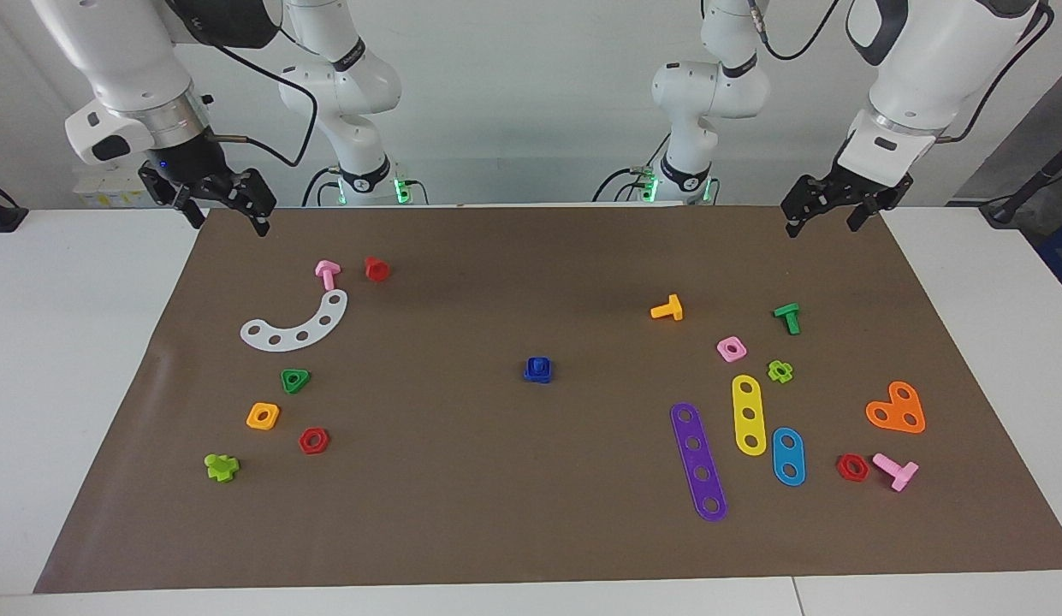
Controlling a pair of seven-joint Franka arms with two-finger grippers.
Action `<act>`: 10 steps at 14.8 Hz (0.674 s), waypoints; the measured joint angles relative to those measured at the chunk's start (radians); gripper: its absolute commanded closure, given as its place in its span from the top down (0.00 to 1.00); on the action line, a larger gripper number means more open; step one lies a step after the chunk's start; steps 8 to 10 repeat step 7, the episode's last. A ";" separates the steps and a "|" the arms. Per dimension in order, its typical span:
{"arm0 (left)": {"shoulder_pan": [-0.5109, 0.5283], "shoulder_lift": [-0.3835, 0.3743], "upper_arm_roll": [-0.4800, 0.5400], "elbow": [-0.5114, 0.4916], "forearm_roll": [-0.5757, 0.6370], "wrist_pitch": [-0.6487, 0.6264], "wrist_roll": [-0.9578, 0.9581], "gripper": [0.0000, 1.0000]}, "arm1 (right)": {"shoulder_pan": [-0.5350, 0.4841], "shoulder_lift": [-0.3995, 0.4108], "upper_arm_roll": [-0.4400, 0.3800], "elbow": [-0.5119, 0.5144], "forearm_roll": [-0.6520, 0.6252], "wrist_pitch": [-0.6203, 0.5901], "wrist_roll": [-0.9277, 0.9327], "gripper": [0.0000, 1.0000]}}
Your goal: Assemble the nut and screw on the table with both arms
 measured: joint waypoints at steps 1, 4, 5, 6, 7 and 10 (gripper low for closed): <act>0.001 -0.001 0.000 0.000 0.000 0.002 0.035 1.00 | 0.000 0.000 0.000 0.000 0.000 0.000 0.000 1.00; 0.003 -0.002 0.007 -0.001 0.000 0.014 0.085 1.00 | 0.000 0.000 0.000 0.000 0.000 0.000 0.000 1.00; 0.003 -0.002 0.008 -0.001 0.000 0.022 0.088 1.00 | 0.000 0.000 0.000 0.000 0.000 0.000 0.000 1.00; 0.003 -0.002 0.008 -0.001 0.000 0.028 0.088 1.00 | 0.000 0.000 0.000 0.000 0.000 0.000 0.000 1.00; 0.003 -0.002 0.008 -0.002 0.000 0.036 0.088 1.00 | 0.000 0.000 0.000 0.000 0.000 0.000 0.000 1.00; 0.003 -0.002 0.008 -0.002 0.000 0.036 0.088 1.00 | 0.000 0.000 0.000 0.000 0.000 0.000 0.000 1.00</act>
